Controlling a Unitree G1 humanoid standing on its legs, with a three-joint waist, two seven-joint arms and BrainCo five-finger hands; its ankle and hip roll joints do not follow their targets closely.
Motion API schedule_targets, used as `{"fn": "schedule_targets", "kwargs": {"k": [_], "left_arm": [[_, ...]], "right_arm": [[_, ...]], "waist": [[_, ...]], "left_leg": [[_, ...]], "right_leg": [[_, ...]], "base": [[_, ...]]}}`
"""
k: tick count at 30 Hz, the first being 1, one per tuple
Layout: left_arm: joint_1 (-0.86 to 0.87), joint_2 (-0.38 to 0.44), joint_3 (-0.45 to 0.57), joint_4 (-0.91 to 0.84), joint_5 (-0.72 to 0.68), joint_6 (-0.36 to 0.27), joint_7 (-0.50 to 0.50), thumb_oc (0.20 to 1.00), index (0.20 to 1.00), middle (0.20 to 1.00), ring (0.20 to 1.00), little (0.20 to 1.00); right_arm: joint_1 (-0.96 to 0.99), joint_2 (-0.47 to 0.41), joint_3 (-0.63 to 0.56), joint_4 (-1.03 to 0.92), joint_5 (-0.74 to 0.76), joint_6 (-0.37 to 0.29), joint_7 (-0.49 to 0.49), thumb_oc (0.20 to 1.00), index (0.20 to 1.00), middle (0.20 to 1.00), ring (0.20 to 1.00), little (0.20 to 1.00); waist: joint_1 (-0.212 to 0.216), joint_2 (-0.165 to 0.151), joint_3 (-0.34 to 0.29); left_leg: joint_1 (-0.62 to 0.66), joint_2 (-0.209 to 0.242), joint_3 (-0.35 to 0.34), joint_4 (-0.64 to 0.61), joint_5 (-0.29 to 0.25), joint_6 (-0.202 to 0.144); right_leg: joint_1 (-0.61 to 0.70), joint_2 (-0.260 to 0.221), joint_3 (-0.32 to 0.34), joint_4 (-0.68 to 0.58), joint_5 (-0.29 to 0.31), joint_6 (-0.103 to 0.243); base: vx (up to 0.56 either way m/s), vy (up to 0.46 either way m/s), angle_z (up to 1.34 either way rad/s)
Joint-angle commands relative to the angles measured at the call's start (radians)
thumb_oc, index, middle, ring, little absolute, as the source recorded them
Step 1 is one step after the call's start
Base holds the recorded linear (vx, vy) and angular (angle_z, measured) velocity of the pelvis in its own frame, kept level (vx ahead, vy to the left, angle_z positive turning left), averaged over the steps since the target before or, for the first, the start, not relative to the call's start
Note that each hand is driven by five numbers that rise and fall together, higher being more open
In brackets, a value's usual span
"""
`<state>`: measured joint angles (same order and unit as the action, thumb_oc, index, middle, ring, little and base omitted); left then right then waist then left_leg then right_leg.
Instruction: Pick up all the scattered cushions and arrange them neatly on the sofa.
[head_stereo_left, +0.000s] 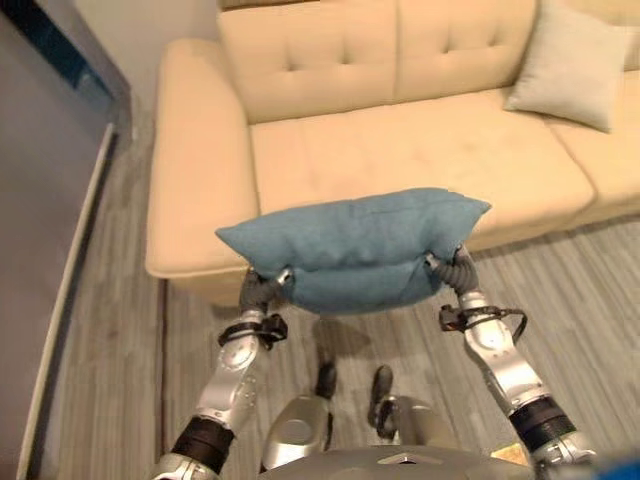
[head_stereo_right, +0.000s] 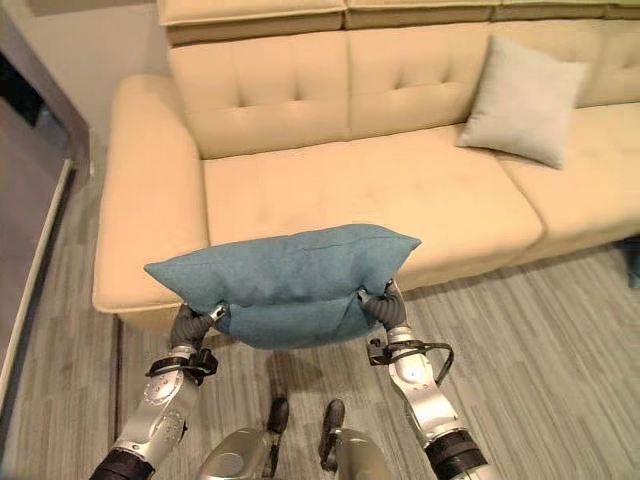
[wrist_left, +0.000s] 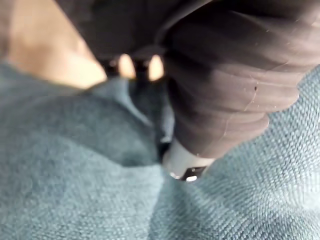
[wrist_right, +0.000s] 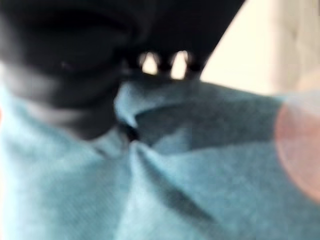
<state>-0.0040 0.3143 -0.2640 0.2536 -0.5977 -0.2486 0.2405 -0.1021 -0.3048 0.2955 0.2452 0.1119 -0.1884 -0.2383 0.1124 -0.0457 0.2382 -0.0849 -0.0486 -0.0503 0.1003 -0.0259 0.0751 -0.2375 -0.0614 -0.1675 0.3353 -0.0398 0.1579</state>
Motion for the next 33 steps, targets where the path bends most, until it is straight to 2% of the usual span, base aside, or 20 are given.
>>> {"fn": "schedule_targets", "kwargs": {"k": [1, 2, 3, 5, 6, 9, 11, 13, 14, 15, 16, 18, 20, 21, 23, 25, 27, 31, 32, 33], "left_arm": [[-0.041, 0.026, 0.014, -0.126, 0.055, -0.069, -0.044, 0.200, 0.200, 0.200, 0.200, 0.200], [-0.037, 0.027, 0.023, -0.130, 0.052, -0.065, -0.057, 0.200, 0.200, 0.200, 0.200, 0.200], [-0.036, 0.027, 0.023, -0.130, 0.052, -0.065, -0.057, 0.200, 0.200, 0.200, 0.200, 0.200], [-0.035, 0.027, 0.027, -0.125, 0.044, -0.061, -0.056, 0.200, 0.200, 0.200, 0.200, 0.200], [-0.052, 0.026, 0.019, -0.110, 0.035, -0.061, -0.050, 0.200, 0.200, 0.200, 0.200, 0.200], [-0.054, 0.019, 0.017, -0.106, 0.036, -0.065, -0.054, 0.200, 0.200, 0.200, 0.200, 0.200], [-0.056, 0.001, 0.010, -0.106, 0.015, -0.063, -0.064, 0.200, 0.200, 0.200, 0.200, 0.200], [-0.065, -0.017, -0.007, -0.108, 0.004, -0.060, -0.067, 0.200, 0.200, 0.200, 0.200, 0.200], [-0.081, -0.020, -0.018, -0.106, 0.003, -0.059, -0.065, 0.200, 0.200, 0.200, 0.200, 0.200], [-0.082, -0.020, -0.019, -0.105, 0.003, -0.059, -0.065, 0.200, 0.200, 0.200, 0.200, 0.200], [-0.095, -0.023, -0.034, -0.105, 0.002, -0.055, -0.068, 0.200, 0.200, 0.200, 0.200, 0.200], [-0.095, -0.021, -0.037, -0.106, 0.004, -0.053, -0.074, 0.200, 0.200, 0.200, 0.200, 0.200], [-0.097, -0.018, -0.041, -0.107, 0.008, -0.052, -0.082, 0.200, 0.200, 0.200, 0.200, 0.200], [-0.088, -0.019, -0.039, -0.106, 0.013, -0.049, -0.085, 0.200, 0.200, 0.200, 0.200, 0.200], [-0.074, -0.021, -0.031, -0.105, 0.018, -0.045, -0.088, 0.200, 0.200, 0.200, 0.200, 0.200], [-0.056, -0.017, -0.019, -0.107, 0.017, -0.046, -0.093, 0.200, 0.200, 0.200, 0.200, 0.200], [-0.049, -0.014, -0.012, -0.108, 0.017, -0.046, -0.095, 0.200, 0.200, 0.200, 0.200, 0.200], [-0.029, 0.014, 0.003, -0.132, 0.013, -0.042, -0.091, 0.200, 0.200, 0.200, 0.200, 0.200], [-0.022, 0.025, 0.007, -0.146, 0.016, -0.038, -0.088, 0.200, 0.200, 0.200, 0.200, 0.200], [-0.023, 0.025, 0.007, -0.146, 0.016, -0.038, -0.088, 0.200, 0.200, 0.200, 0.200, 0.200]], "right_arm": [[-0.042, 0.034, 0.018, -0.111, -0.017, -0.086, 0.029, 0.200, 0.200, 0.200, 0.200, 0.200], [-0.046, 0.021, 0.021, -0.103, -0.020, -0.083, 0.036, 0.200, 0.200, 0.200, 0.200, 0.200], [-0.046, 0.020, 0.022, -0.103, -0.019, -0.083, 0.036, 0.200, 0.200, 0.200, 0.200, 0.200], [-0.048, 0.014, 0.025, -0.104, -0.004, -0.082, 0.041, 0.200, 0.200, 0.200, 0.200, 0.200], [-0.068, 0.009, 0.033, -0.108, 0.004, -0.080, 0.034, 0.200, 0.200, 0.200, 0.200, 0.200], [-0.076, 0.007, 0.039, -0.107, 0.004, -0.075, 0.037, 0.200, 0.200, 0.200, 0.200, 0.200], [-0.067, -0.006, 0.028, -0.114, 0.007, -0.079, 0.035, 0.200, 0.200, 0.200, 0.200, 0.200], [-0.065, -0.020, 0.016, -0.117, 0.017, -0.085, 0.020, 0.200, 0.200, 0.200, 0.200, 0.200], [-0.070, -0.023, 0.010, -0.118, 0.029, -0.086, 0.011, 0.200, 0.200, 0.200, 0.200, 0.200], [-0.071, -0.023, 0.010, -0.118, 0.030, -0.086, 0.011, 0.200, 0.200, 0.200, 0.200, 0.200], [-0.078, -0.027, 0.002, -0.124, 0.038, -0.084, 0.000, 0.200, 0.200, 0.200, 0.200, 0.200], [-0.075, -0.027, -0.004, -0.129, 0.044, -0.083, 0.000, 0.200, 0.200, 0.200, 0.200, 0.200], [-0.068, -0.022, -0.008, -0.137, 0.055, -0.088, 0.005, 0.200, 0.200, 0.200, 0.200, 0.200], [-0.055, -0.017, -0.014, -0.128, 0.052, -0.087, 0.002, 0.200, 0.200, 0.200, 0.200, 0.200], [-0.054, -0.009, -0.015, -0.119, 0.045, -0.085, 0.003, 0.200, 0.200, 0.200, 0.200, 0.200], [-0.054, -0.001, -0.013, -0.106, 0.043, -0.082, 0.007, 0.200, 0.200, 0.200, 0.200, 0.200], [-0.055, 0.003, -0.011, -0.105, 0.043, -0.081, 0.011, 0.200, 0.200, 0.200, 0.200, 0.200], [-0.057, 0.039, -0.003, -0.113, 0.041, -0.082, 0.026, 0.200, 0.200, 0.200, 0.200, 0.200], [-0.062, 0.055, 0.001, -0.117, 0.042, -0.081, 0.032, 0.200, 0.200, 0.200, 0.200, 0.200], [-0.062, 0.055, 0.001, -0.117, 0.042, -0.081, 0.032, 0.200, 0.200, 0.200, 0.200, 0.200]], "waist": [[0.026, 0.002, -0.048], [0.021, -0.008, -0.056], [0.022, -0.006, -0.055], [0.005, -0.020, -0.051], [-0.019, -0.030, -0.049], [-0.024, -0.031, -0.064], [-0.027, -0.030, -0.078], [-0.029, -0.019, -0.064], [-0.026, -0.028, -0.051], [-0.028, -0.027, -0.050], [-0.017, -0.041, -0.032], [-0.013, -0.045, -0.030], [-0.003, -0.055, -0.033], [0.002, -0.043, -0.049], [0.024, -0.039, -0.059], [0.045, -0.044, -0.068], [0.053, -0.050, -0.070], [0.068, -0.083, -0.092], [0.074, -0.091, -0.090], [0.074, -0.090, -0.092]], "left_leg": [[0.039, 0.022, -0.022, -0.029, 0.000, -0.051], [0.066, 0.028, -0.019, -0.047, -0.018, -0.058], [0.072, 0.032, -0.019, -0.050, -0.020, -0.060], [0.095, 0.025, -0.024, -0.067, -0.030, -0.060], [0.105, 0.018, -0.048, -0.077, -0.040, -0.064], [0.116, 0.026, -0.066, -0.081, -0.048, -0.075], [0.111, 0.041, -0.087, 0.024, -0.044, -0.115], [0.042, 0.076, -0.057, 0.185, 0.010, -0.164], [-0.012, 0.078, -0.038, 0.246, 0.042, -0.167], [-0.017, 0.079, -0.041, 0.254, 0.039, -0.168], [-0.093, 0.097, 0.018, 0.311, 0.046, -0.158], [-0.120, 0.097, 0.035, 0.303, 0.032, -0.154], [-0.165, 0.066, 0.070, 0.221, -0.007, -0.133], [-0.191, 0.072, 0.114, 0.084, 0.052, -0.127], [-0.194, 0.066, 0.122, -0.023, 0.127, -0.133], [-0.214, 0.062, 0.123, -0.067, 0.174, -0.144], [-0.210, 0.058, 0.118, -0.055, 0.174, -0.145], [-0.155, 0.039, 0.096, -0.031, 0.114, -0.105], [-0.120, 0.022, 0.099, -0.017, 0.073, -0.077], [-0.123, 0.023, 0.099, -0.018, 0.075, -0.077]], "right_leg": [[0.113, -0.106, -0.114, 0.021, 0.079, 0.043], [0.092, -0.111, -0.130, -0.138, 0.074, 0.023], [0.099, -0.105, -0.130, -0.146, 0.076, 0.022], [0.080, -0.064, -0.073, -0.277, 0.111, 0.021], [0.038, -0.036, 0.001, -0.352, 0.155, 0.032], [0.055, -0.031, 0.008, -0.360, 0.160, 0.031], [0.092, -0.020, -0.012, -0.347, 0.137, -0.007], [0.148, -0.021, -0.083, -0.353, 0.109, -0.036], [0.166, -0.032, -0.105, -0.359, 0.101, -0.047], [0.165, -0.031, -0.108, -0.359, 0.101, -0.048], [0.204, -0.038, -0.157, -0.373, 0.075, -0.060], [0.217, -0.035, -0.165, -0.382, 0.066, -0.062], [0.239, -0.031, -0.177, -0.397, 0.051, -0.056], [0.260, -0.002, -0.183, -0.409, 0.033, -0.050], [0.293, 0.020, -0.176, -0.418, 0.013, -0.048], [0.328, 0.035, -0.163, -0.420, -0.009, -0.048], [0.337, 0.035, -0.160, -0.415, -0.015, -0.048], [0.355, -0.005, -0.151, -0.319, -0.044, -0.019], [0.338, -0.047, -0.140, -0.218, -0.004, 0.011], [0.335, -0.045, -0.140, -0.219, -0.002, 0.011]], "base": [[0.23, 0.041, -0.84], [0.20, -0.019, -0.78], [0.22, -0.052, -0.95], [0.23, -0.055, -0.63], [0.32, -0.078, -0.01], [0.30, -0.103, 0.55], [0.35, -0.154, 0.75], [0.20, -0.171, 0.60], [0.08, -0.117, 0.82], [0.09, -0.181, 1.12], [0.12, -0.158, 0.95], [0.13, -0.108, 0.62], [0.27, -0.031, 0.39], [0.40, 0.028, 0.39], [0.32, 0.049, 0.33], [0.29, 0.055, 0.03], [0.28, 0.080, -0.07], [0.35, 0.184, -0.25], [0.27, 0.219, -0.07], [0.31, 0.323, 0.01]]}}
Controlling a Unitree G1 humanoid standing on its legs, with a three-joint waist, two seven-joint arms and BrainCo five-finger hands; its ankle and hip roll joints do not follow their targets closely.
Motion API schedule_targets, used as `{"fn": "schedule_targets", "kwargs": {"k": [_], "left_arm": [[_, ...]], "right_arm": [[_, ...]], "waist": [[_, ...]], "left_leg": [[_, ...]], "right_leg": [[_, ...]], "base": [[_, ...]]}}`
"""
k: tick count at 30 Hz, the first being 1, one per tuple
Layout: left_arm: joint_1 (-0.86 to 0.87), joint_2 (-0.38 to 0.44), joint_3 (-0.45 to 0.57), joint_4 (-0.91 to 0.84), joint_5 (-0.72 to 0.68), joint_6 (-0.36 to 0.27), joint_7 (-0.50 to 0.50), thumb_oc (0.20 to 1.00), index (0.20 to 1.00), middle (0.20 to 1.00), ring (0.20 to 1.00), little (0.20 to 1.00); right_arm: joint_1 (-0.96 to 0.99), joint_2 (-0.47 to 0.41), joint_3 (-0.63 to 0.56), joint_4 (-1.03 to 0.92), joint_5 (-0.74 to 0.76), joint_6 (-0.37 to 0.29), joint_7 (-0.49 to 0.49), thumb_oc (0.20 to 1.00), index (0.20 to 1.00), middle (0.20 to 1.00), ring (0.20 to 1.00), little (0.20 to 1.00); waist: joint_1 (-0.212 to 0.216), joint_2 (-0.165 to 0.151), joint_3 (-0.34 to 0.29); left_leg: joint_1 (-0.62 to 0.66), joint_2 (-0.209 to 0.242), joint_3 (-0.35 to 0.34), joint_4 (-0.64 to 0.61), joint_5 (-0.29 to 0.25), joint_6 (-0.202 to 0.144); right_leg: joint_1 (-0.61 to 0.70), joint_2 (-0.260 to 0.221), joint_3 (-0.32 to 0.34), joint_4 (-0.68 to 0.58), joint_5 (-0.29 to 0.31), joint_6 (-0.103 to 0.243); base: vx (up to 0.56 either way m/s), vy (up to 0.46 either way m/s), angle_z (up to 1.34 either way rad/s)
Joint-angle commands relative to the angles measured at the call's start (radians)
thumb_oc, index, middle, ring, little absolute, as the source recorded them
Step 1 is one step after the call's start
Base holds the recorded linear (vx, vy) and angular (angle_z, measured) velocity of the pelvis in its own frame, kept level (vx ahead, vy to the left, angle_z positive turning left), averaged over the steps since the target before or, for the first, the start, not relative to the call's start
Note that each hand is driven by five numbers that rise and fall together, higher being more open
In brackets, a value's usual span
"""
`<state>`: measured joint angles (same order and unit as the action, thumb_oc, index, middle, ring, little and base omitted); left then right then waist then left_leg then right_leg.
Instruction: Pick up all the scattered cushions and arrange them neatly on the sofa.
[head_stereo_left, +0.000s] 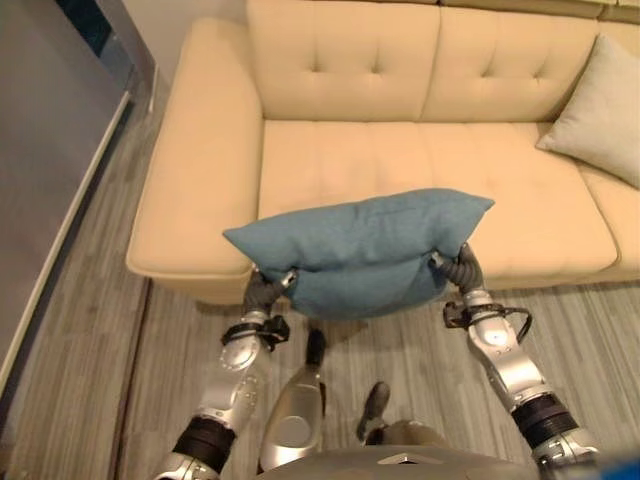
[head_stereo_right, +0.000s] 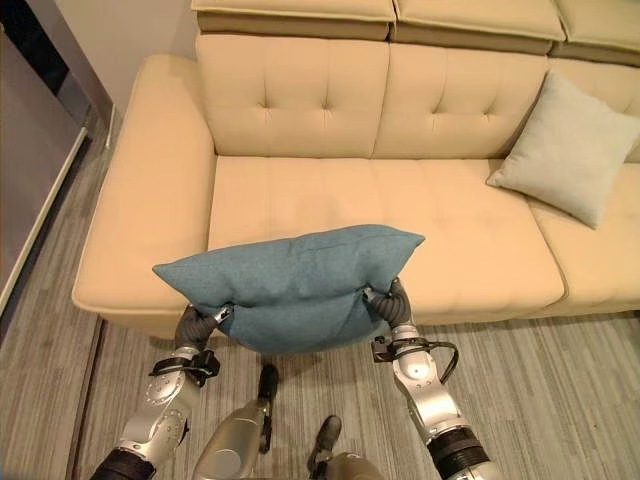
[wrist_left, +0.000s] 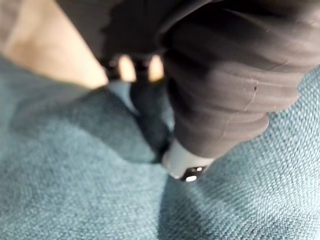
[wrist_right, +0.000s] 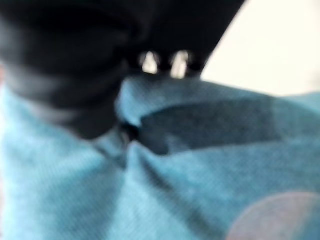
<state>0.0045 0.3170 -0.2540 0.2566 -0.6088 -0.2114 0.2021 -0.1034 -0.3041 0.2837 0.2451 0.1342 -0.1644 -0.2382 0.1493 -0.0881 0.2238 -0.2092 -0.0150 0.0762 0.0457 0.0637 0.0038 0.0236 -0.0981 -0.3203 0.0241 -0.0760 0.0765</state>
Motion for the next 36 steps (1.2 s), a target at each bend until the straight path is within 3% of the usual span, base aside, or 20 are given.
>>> {"fn": "schedule_targets", "kwargs": {"k": [1, 2, 3, 6, 8, 9, 11, 12, 13, 20, 21, 25, 28, 29, 30, 31, 33, 36], "left_arm": [[-0.034, 0.033, -0.001, -0.165, 0.029, -0.076, -0.042, 0.200, 0.200, 0.200, 0.200, 0.200], [-0.035, 0.033, -0.001, -0.165, 0.029, -0.076, -0.042, 0.200, 0.200, 0.200, 0.200, 0.200], [-0.045, 0.047, -0.004, -0.178, 0.043, -0.083, -0.033, 0.200, 0.200, 0.200, 0.200, 0.200], [-0.059, 0.054, -0.007, -0.188, 0.058, -0.085, -0.022, 0.200, 0.200, 0.200, 0.200, 0.200], [-0.068, 0.053, -0.003, -0.195, 0.059, -0.089, -0.017, 0.200, 0.200, 0.200, 0.200, 0.200], [-0.077, 0.057, -0.001, -0.202, 0.057, -0.089, -0.020, 0.200, 0.200, 0.200, 0.200, 0.200], [-0.080, 0.056, 0.003, -0.198, 0.058, -0.087, -0.020, 0.200, 0.200, 0.200, 0.200, 0.200], [-0.085, 0.056, 0.005, -0.192, 0.058, -0.086, -0.019, 0.200, 0.200, 0.200, 0.200, 0.200], [-0.093, 0.053, 0.009, -0.181, 0.057, -0.091, -0.021, 0.200, 0.200, 0.200, 0.200, 0.200], [-0.092, 0.044, 0.011, -0.175, 0.072, -0.099, -0.025, 0.200, 0.200, 0.200, 0.200, 0.200], [-0.120, 0.017, -0.005, -0.172, 0.056, -0.096, -0.030, 0.200, 0.200, 0.200, 0.200, 0.200], [-0.157, 0.005, -0.015, -0.180, 0.064, -0.095, -0.019, 0.200, 0.200, 0.200, 0.200, 0.200], [-0.191, -0.005, -0.025, -0.183, 0.070, -0.095, -0.004, 0.200, 0.200, 0.200, 0.200, 0.200], [-0.212, -0.008, -0.037, -0.181, 0.077, -0.095, 0.001, 0.200, 0.200, 0.200, 0.200, 0.200], [-0.262, -0.009, -0.051, -0.172, 0.104, -0.095, 0.016, 0.200, 0.200, 0.200, 0.200, 0.200], [-0.283, -0.009, -0.055, -0.164, 0.109, -0.099, 0.028, 0.200, 0.200, 0.200, 0.200, 0.200], [-0.305, 0.003, -0.048, -0.155, 0.113, -0.104, 0.044, 0.200, 0.200, 0.200, 0.200, 0.200], [-0.319, 0.011, -0.049, -0.153, 0.110, -0.101, 0.048, 0.200, 0.200, 0.200, 0.200, 0.200]], "right_arm": [[-0.069, 0.061, 0.018, -0.122, 0.012, -0.103, 0.033, 0.200, 0.200, 0.200, 0.200, 0.200], [-0.069, 0.061, 0.018, -0.122, 0.012, -0.103, 0.033, 0.200, 0.200, 0.200, 0.200, 0.200], [-0.081, 0.063, 0.021, -0.132, 0.010, -0.104, 0.036, 0.200, 0.200, 0.200, 0.200, 0.200], [-0.086, 0.075, 0.030, -0.136, 0.012, -0.103, 0.036, 0.200, 0.200, 0.200, 0.200, 0.200], [-0.095, 0.074, 0.037, -0.136, 0.013, -0.098, 0.041, 0.200, 0.200, 0.200, 0.200, 0.200], [-0.113, 0.072, 0.044, -0.129, 0.022, -0.096, 0.044, 0.200, 0.200, 0.200, 0.200, 0.200], [-0.120, 0.074, 0.048, -0.124, 0.027, -0.095, 0.042, 0.200, 0.200, 0.200, 0.200, 0.200], [-0.125, 0.071, 0.050, -0.124, 0.026, -0.093, 0.042, 0.200, 0.200, 0.200, 0.200, 0.200], [-0.124, 0.064, 0.048, -0.129, 0.022, -0.089, 0.040, 0.200, 0.200, 0.200, 0.200, 0.200], [-0.112, 0.056, 0.047, -0.128, 0.013, -0.094, 0.050, 0.200, 0.200, 0.200, 0.200, 0.200], [-0.071, 0.034, 0.011, -0.141, 0.025, -0.101, 0.039, 0.200, 0.200, 0.200, 0.200, 0.200], [-0.071, 0.015, -0.001, -0.156, 0.039, -0.107, 0.025, 0.200, 0.200, 0.200, 0.200, 0.200], [-0.074, 0.008, -0.019, -0.164, 0.047, -0.107, 0.011, 0.200, 0.200, 0.200, 0.200, 0.200], [-0.077, 0.007, -0.025, -0.166, 0.051, -0.108, 0.009, 0.200, 0.200, 0.200, 0.200, 0.200], [-0.096, 0.001, -0.027, -0.171, 0.044, -0.112, 0.000, 0.200, 0.200, 0.200, 0.200, 0.200], [-0.111, 0.001, -0.020, -0.163, 0.040, -0.114, -0.008, 0.200, 0.200, 0.200, 0.200, 0.200], [-0.145, 0.009, 0.002, -0.150, 0.037, -0.112, -0.007, 0.200, 0.200, 0.200, 0.200, 0.200], [-0.177, 0.017, 0.017, -0.144, 0.027, -0.102, -0.006, 0.200, 0.200, 0.200, 0.200, 0.200]], "waist": [[0.034, -0.039, -0.065], [0.035, -0.038, -0.067], [0.010, -0.008, -0.052], [-0.003, 0.013, -0.053], [-0.014, 0.022, -0.053], [-0.026, 0.015, -0.054], [-0.032, 0.015, -0.048], [-0.040, 0.008, -0.049], [-0.054, 0.007, -0.048], [-0.057, -0.009, -0.067], [-0.084, -0.013, -0.094], [-0.094, -0.020, -0.080], [-0.104, -0.020, -0.081], [-0.108, -0.015, -0.086], [-0.110, 0.002, -0.087], [-0.104, 0.004, -0.079], [-0.096, 0.004, -0.083], [-0.101, 0.006, -0.089]], "left_leg": [[0.042, -0.027, -0.035, 0.046, -0.046, 0.023], [0.039, -0.025, -0.035, 0.045, -0.044, 0.023], [0.086, -0.017, -0.049, 0.035, -0.060, 0.041], [0.133, -0.005, -0.048, 0.017, -0.084, 0.047], [0.173, -0.003, -0.051, -0.003, -0.097, 0.042], [0.210, -0.010, -0.057, -0.019, -0.118, 0.031], [0.229, -0.008, -0.065, -0.018, -0.132, 0.023], [0.238, -0.012, -0.075, -0.018, -0.139, 0.018], [0.262, -0.006, -0.105, -0.009, -0.167, 0.004], [0.284, -0.001, -0.124, 0.009, -0.192, -0.010], [0.251, 0.072, -0.126, 0.118, -0.133, -0.089], [0.165, 0.103, -0.115, 0.234, -0.121, -0.096], [0.122, 0.119, -0.061, 0.135, -0.126, -0.085], [0.108, 0.123, -0.036, 0.069, -0.100, -0.084], [0.065, 0.125, -0.002, -0.017, -0.021, -0.091], [0.048, 0.122, -0.012, -0.021, 0.001, -0.095], [0.070, 0.105, -0.049, -0.031, -0.023, -0.090], [0.086, 0.093, -0.037, -0.045, -0.024, -0.086]], "right_leg": [[0.012, -0.055, 0.034, 0.259, 0.133, 0.125], [0.009, -0.053, 0.035, 0.257, 0.136, 0.124], [-0.052, -0.057, 0.059, 0.388, 0.180, 0.125], [-0.118, -0.064, 0.049, 0.423, 0.171, 0.112], [-0.155, -0.079, 0.016, 0.354, 0.166, 0.103], [-0.186, -0.084, -0.005, 0.203, 0.165, 0.099], [-0.184, -0.074, -0.006, 0.115, 0.173, 0.102], [-0.199, -0.067, 0.019, 0.041, 0.180, 0.107], [-0.210, -0.048, 0.093, -0.044, 0.208, 0.125], [-0.182, -0.042, 0.106, -0.071, 0.233, 0.130], [-0.113, -0.018, 0.054, -0.090, 0.200, 0.084], [-0.070, 0.006, 0.020, -0.111, 0.158, 0.057], [-0.058, -0.003, 0.004, -0.111, 0.127, 0.060], [-0.054, -0.005, -0.004, -0.111, 0.119, 0.063], [-0.043, 0.006, -0.010, -0.111, 0.103, 0.060], [-0.039, 0.010, -0.007, -0.111, 0.095, 0.056], [-0.030, 0.013, 0.010, -0.111, 0.093, 0.058], [-0.025, 0.005, 0.028, -0.111, 0.097, 0.060]], "base": [[0.14, 0.175, 0.01], [0.31, 0.342, -0.06], [0.24, 0.242, 0.10], [0.21, 0.162, 0.14], [0.34, 0.081, -0.13], [0.32, 0.000, -0.14], [0.26, -0.038, -0.05], [0.42, -0.080, -0.01], [0.43, -0.093, 0.06], [0.22, -0.092, 0.30], [0.39, -0.288, -0.22], [0.18, -0.201, 1.27], [0.10, -0.032, 0.15], [0.18, 0.088, 0.20], [0.18, 0.085, 0.42], [0.18, 0.079, 0.28], [0.14, 0.066, -0.09], [0.12, 0.130, -0.58]]}}
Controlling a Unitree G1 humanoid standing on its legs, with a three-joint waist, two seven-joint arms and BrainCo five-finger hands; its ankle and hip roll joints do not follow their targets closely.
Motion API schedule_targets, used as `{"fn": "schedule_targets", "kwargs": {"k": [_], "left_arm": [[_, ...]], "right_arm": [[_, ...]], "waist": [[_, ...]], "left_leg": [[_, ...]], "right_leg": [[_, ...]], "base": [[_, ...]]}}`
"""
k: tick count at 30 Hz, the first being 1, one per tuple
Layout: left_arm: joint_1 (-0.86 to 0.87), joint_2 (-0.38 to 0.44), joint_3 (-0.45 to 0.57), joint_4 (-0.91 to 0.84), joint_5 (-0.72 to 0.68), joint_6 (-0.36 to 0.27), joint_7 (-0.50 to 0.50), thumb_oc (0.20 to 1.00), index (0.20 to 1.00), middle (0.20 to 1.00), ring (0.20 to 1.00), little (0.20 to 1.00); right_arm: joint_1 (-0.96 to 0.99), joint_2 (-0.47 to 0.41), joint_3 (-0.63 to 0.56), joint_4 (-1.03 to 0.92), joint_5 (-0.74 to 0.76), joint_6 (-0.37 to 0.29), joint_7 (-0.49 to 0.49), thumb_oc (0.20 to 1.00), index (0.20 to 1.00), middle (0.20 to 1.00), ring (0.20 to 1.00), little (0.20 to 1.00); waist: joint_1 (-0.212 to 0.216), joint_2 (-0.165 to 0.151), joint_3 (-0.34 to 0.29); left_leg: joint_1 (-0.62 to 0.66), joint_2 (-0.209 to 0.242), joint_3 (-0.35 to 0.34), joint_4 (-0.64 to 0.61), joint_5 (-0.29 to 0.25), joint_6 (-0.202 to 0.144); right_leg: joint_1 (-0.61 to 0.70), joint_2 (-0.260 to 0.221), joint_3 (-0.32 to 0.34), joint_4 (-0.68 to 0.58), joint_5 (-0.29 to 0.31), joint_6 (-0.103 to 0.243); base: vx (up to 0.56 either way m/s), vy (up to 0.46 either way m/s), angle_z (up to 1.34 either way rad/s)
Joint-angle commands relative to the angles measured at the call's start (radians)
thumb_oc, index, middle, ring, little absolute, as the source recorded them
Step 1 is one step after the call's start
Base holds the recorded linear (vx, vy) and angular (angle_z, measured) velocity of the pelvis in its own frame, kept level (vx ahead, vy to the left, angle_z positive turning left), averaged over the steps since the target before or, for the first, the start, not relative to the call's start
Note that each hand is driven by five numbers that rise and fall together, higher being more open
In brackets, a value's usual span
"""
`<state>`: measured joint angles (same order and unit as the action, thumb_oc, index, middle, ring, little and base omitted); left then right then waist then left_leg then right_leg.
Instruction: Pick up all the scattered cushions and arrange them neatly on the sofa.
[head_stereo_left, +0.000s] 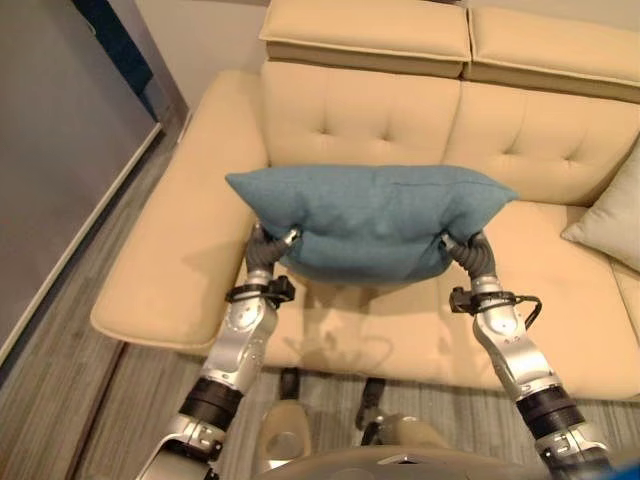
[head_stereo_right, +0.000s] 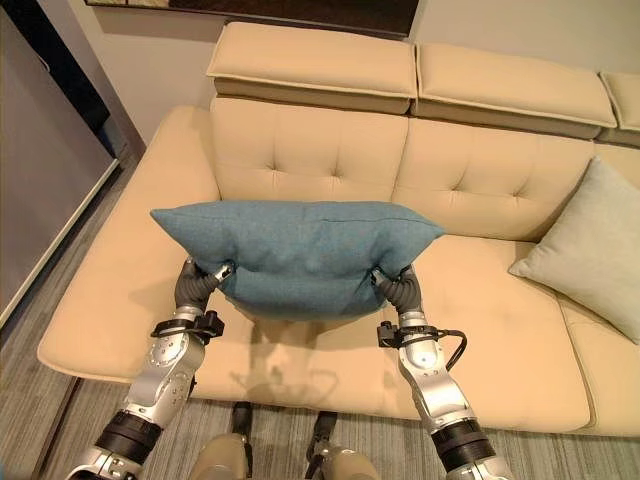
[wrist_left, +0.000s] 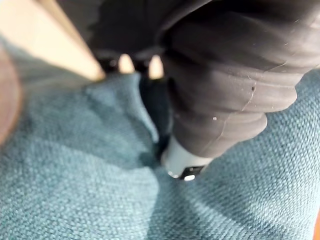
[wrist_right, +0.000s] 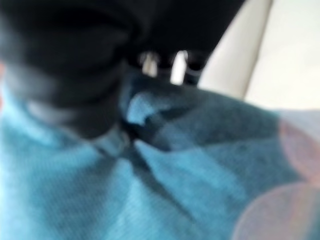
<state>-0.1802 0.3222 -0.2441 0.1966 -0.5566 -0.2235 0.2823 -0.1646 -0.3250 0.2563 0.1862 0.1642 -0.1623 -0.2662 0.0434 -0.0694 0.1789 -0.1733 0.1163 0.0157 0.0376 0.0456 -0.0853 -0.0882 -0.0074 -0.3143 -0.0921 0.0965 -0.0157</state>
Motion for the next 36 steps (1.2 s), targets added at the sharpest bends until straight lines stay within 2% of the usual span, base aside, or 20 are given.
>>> {"fn": "schedule_targets", "kwargs": {"k": [1, 9, 17, 21, 23, 25, 36], "left_arm": [[-0.156, 0.019, -0.060, -0.088, 0.060, -0.091, -0.022, 0.200, 0.200, 0.200, 0.200, 0.200], [-0.268, 0.046, -0.065, -0.033, 0.045, -0.109, 0.035, 0.200, 0.200, 0.200, 0.200, 0.200], [-0.484, 0.122, -0.073, 0.058, 0.011, -0.146, 0.106, 0.200, 0.200, 0.200, 0.200, 0.200], [-0.544, 0.142, -0.067, 0.091, -0.010, -0.158, 0.127, 0.200, 0.200, 0.200, 0.200, 0.200], [-0.650, 0.153, -0.064, 0.153, -0.070, -0.185, 0.156, 0.200, 0.200, 0.200, 0.200, 0.200], [-0.686, 0.165, -0.072, 0.176, -0.082, -0.188, 0.156, 0.200, 0.200, 0.200, 0.200, 0.200], [-0.747, 0.166, -0.099, 0.240, -0.093, -0.179, 0.165, 0.200, 0.200, 0.200, 0.200, 0.200]], "right_arm": [[-0.161, 0.044, 0.067, -0.075, -0.010, -0.100, 0.020, 0.200, 0.200, 0.200, 0.200, 0.200], [-0.311, 0.070, 0.114, -0.040, -0.012, -0.091, -0.006, 0.200, 0.200, 0.200, 0.200, 0.200], [-0.563, 0.032, 0.131, 0.046, 0.019, -0.092, -0.077, 0.200, 0.200, 0.200, 0.200, 0.200], [-0.636, 0.022, 0.137, 0.066, 0.026, -0.093, -0.097, 0.200, 0.200, 0.200, 0.200, 0.200], [-0.753, 0.006, 0.149, 0.115, 0.015, -0.085, -0.134, 0.200, 0.200, 0.200, 0.200, 0.200], [-0.787, 0.003, 0.154, 0.136, 0.020, -0.084, -0.146, 0.200, 0.200, 0.200, 0.200, 0.200], [-0.817, 0.019, 0.155, 0.181, 0.032, -0.074, -0.167, 0.200, 0.200, 0.200, 0.200, 0.200]], "waist": [[0.013, -0.015, -0.043], [0.033, -0.030, 0.001], [0.047, -0.036, 0.054], [0.049, -0.042, 0.060], [0.049, -0.041, 0.074], [0.049, -0.040, 0.079], [0.034, -0.035, 0.096]], "left_leg": [[0.055, -0.049, 0.020, -0.028, -0.021, 0.013], [-0.010, -0.065, 0.040, 0.036, -0.057, 0.038], [-0.120, -0.068, 0.024, 0.089, -0.067, 0.041], [-0.146, -0.067, 0.015, 0.085, -0.057, 0.041], [-0.182, -0.067, 0.003, 0.061, -0.036, 0.034], [-0.193, -0.069, -0.001, 0.048, -0.027, 0.033], [-0.228, -0.071, -0.015, -0.004, 0.011, 0.027]], "right_leg": [[0.083, -0.095, 0.040, 0.005, -0.073, 0.155], [0.017, -0.120, 0.074, 0.025, -0.048, 0.162], [-0.092, -0.132, 0.071, 0.064, -0.033, 0.160], [-0.121, -0.132, 0.071, 0.062, -0.023, 0.161], [-0.165, -0.130, 0.065, 0.059, -0.010, 0.166], [-0.178, -0.130, 0.065, 0.055, -0.003, 0.167], [-0.225, -0.128, 0.058, 0.036, 0.018, 0.173]], "base": [[0.09, 0.171, -0.15], [-0.02, 0.089, -0.14], [-0.01, 0.013, -0.01], [0.00, 0.000, 0.00], [0.04, 0.018, -0.01], [0.00, 0.000, 0.00], [0.02, 0.011, 0.04]]}}
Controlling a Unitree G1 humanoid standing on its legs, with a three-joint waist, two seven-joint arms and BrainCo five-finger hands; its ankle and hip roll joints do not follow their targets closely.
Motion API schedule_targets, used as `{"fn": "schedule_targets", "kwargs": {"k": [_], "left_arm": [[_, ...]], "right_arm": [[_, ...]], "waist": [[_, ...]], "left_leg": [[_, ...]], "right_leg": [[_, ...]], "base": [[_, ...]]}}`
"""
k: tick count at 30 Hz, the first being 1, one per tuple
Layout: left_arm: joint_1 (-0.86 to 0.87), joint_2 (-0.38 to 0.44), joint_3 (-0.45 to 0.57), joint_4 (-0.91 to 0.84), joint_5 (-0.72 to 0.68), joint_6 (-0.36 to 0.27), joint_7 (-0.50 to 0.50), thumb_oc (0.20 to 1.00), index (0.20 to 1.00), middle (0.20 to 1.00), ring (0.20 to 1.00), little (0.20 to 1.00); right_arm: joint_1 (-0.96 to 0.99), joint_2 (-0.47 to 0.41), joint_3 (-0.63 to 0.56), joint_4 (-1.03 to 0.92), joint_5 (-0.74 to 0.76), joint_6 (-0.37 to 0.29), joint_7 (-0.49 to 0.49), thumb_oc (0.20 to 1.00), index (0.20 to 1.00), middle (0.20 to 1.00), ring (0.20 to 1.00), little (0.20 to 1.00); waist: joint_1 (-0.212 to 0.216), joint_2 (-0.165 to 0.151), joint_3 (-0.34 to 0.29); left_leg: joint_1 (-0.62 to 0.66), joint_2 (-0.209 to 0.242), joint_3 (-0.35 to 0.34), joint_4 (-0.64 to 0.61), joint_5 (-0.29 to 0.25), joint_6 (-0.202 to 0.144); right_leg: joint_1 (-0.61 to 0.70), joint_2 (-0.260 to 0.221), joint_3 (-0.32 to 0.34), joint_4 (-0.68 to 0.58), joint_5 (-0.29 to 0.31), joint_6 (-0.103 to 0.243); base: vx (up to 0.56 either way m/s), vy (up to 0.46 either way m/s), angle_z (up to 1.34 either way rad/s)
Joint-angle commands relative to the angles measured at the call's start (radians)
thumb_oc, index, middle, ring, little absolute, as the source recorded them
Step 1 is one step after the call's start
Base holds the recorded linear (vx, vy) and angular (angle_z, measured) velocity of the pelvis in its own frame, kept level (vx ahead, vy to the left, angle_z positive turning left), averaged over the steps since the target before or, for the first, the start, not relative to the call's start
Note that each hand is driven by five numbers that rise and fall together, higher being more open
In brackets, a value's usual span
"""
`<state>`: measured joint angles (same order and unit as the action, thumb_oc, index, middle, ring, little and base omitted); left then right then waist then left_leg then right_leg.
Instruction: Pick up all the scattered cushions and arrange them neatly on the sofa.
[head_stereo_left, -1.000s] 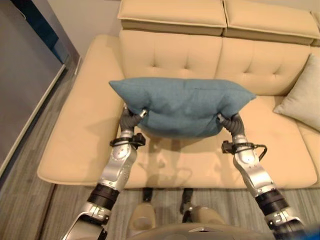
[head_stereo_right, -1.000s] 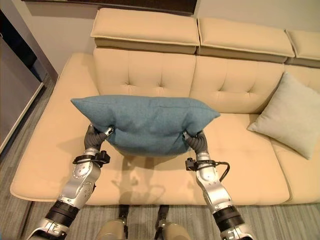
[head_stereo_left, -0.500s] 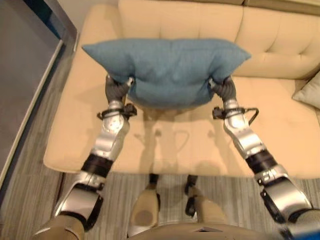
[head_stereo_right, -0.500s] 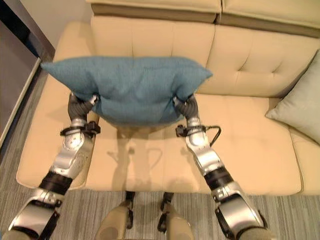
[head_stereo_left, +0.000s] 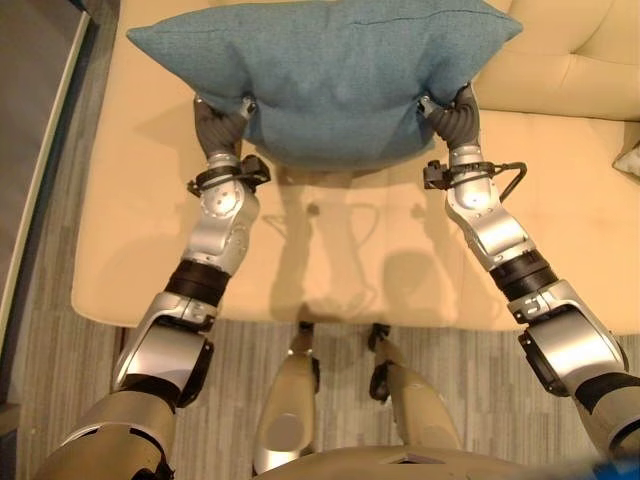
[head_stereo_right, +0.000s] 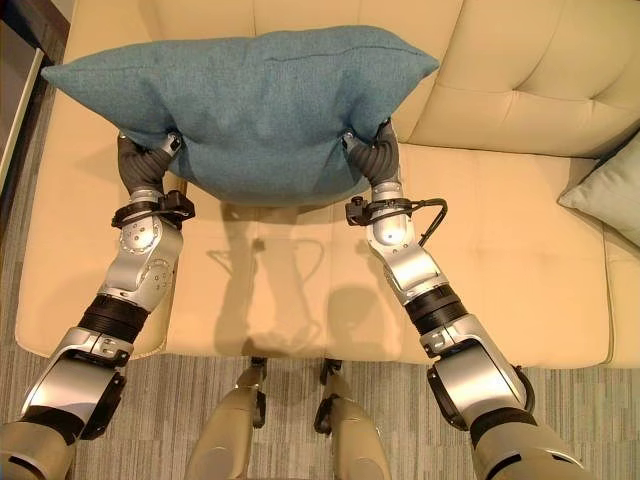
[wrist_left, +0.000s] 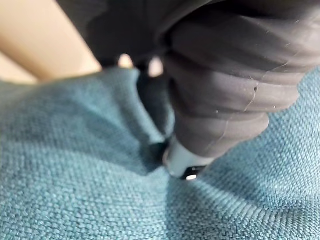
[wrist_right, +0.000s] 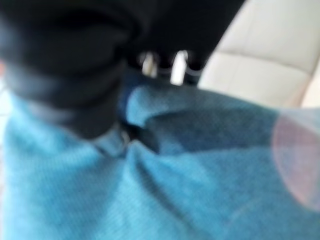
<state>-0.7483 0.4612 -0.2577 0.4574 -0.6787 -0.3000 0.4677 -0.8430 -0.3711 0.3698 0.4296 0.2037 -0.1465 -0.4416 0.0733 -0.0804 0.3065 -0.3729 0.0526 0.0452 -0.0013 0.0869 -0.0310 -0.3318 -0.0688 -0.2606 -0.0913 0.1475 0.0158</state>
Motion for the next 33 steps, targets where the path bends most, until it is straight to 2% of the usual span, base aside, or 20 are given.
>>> {"fn": "schedule_targets", "kwargs": {"k": [1, 11, 19, 20, 21, 23, 24, 33], "left_arm": [[-0.184, 0.024, -0.087, -0.019, 0.034, -0.100, -0.015, 0.200, 0.200, 0.200, 0.200, 0.200], [-0.233, 0.039, -0.103, 0.002, 0.061, -0.085, 0.000, 0.200, 0.200, 0.200, 0.200, 0.200], [-0.427, 0.119, -0.156, 0.169, 0.053, -0.063, 0.023, 0.200, 0.200, 0.200, 0.200, 0.200], [-0.447, 0.133, -0.159, 0.187, 0.053, -0.059, 0.026, 0.366, 0.366, 0.366, 0.366, 0.366], [-0.475, 0.156, -0.165, 0.209, 0.058, -0.053, 0.034, 1.000, 1.000, 1.000, 1.000, 1.000], [-0.498, 0.170, -0.172, 0.223, 0.058, -0.050, 0.036, 1.000, 1.000, 1.000, 1.000, 1.000], [-0.535, 0.197, -0.183, 0.248, 0.056, -0.042, 0.041, 1.000, 1.000, 1.000, 1.000, 1.000], [-0.603, 0.312, -0.205, 0.302, 0.069, -0.036, 0.039, 1.000, 1.000, 1.000, 1.000, 1.000]], "right_arm": [[-0.138, 0.066, 0.038, -0.066, -0.012, -0.086, 0.003, 0.200, 0.200, 0.200, 0.200, 0.200], [-0.153, 0.075, 0.050, -0.071, -0.040, -0.073, -0.010, 0.200, 0.200, 0.200, 0.200, 0.200], [-0.306, 0.057, 0.101, 0.071, -0.032, -0.043, -0.040, 0.200, 0.200, 0.200, 0.200, 0.200], [-0.330, 0.054, 0.102, 0.089, -0.031, -0.038, -0.049, 0.200, 0.200, 0.200, 0.200, 0.200], [-0.356, 0.053, 0.105, 0.116, -0.030, -0.033, -0.058, 0.200, 0.200, 0.200, 0.200, 0.200], [-0.383, 0.049, 0.112, 0.139, -0.031, -0.025, -0.062, 0.200, 0.200, 0.200, 0.200, 0.200], [-0.428, 0.044, 0.119, 0.187, -0.037, -0.009, -0.085, 1.000, 1.000, 1.000, 1.000, 1.000], [-0.567, -0.027, 0.161, 0.327, -0.050, 0.023, -0.114, 1.000, 1.000, 1.000, 1.000, 1.000]], "waist": [[0.001, -0.023, -0.027], [-0.014, -0.019, -0.007], [-0.029, -0.011, 0.012], [-0.029, -0.009, 0.015], [-0.028, -0.005, 0.018], [-0.028, -0.004, 0.022], [-0.024, 0.000, 0.025], [-0.006, -0.002, 0.011]], "left_leg": [[-0.034, -0.007, -0.048, 0.024, -0.024, -0.029], [-0.065, -0.013, -0.046, 0.031, -0.023, -0.028], [-0.146, -0.016, -0.046, 0.028, 0.002, -0.034], [-0.151, -0.016, -0.047, 0.025, 0.006, -0.035], [-0.155, -0.015, -0.048, 0.020, 0.009, -0.035], [-0.162, -0.016, -0.050, 0.017, 0.014, -0.037], [-0.170, -0.017, -0.052, 0.008, 0.021, -0.038], [-0.208, -0.015, -0.064, -0.014, 0.045, -0.046]], "right_leg": [[0.012, -0.066, 0.003, 0.031, -0.029, 0.143], [-0.019, -0.067, 0.005, 0.029, -0.020, 0.142], [-0.106, -0.068, 0.014, 0.025, 0.011, 0.149], [-0.114, -0.067, 0.014, 0.024, 0.014, 0.149], [-0.122, -0.065, 0.015, 0.024, 0.015, 0.150], [-0.129, -0.065, 0.015, 0.022, 0.019, 0.150], [-0.140, -0.064, 0.015, 0.017, 0.027, 0.152], [-0.186, -0.054, 0.023, 0.004, 0.037, 0.160]], "base": [[0.00, 0.000, 0.00], [0.00, 0.000, 0.00], [-0.01, 0.007, -0.01], [-0.01, 0.013, -0.07], [-0.01, 0.017, -0.06], [0.00, 0.007, -0.02], [0.00, 0.000, 0.00], [0.00, 0.000, 0.00]]}}
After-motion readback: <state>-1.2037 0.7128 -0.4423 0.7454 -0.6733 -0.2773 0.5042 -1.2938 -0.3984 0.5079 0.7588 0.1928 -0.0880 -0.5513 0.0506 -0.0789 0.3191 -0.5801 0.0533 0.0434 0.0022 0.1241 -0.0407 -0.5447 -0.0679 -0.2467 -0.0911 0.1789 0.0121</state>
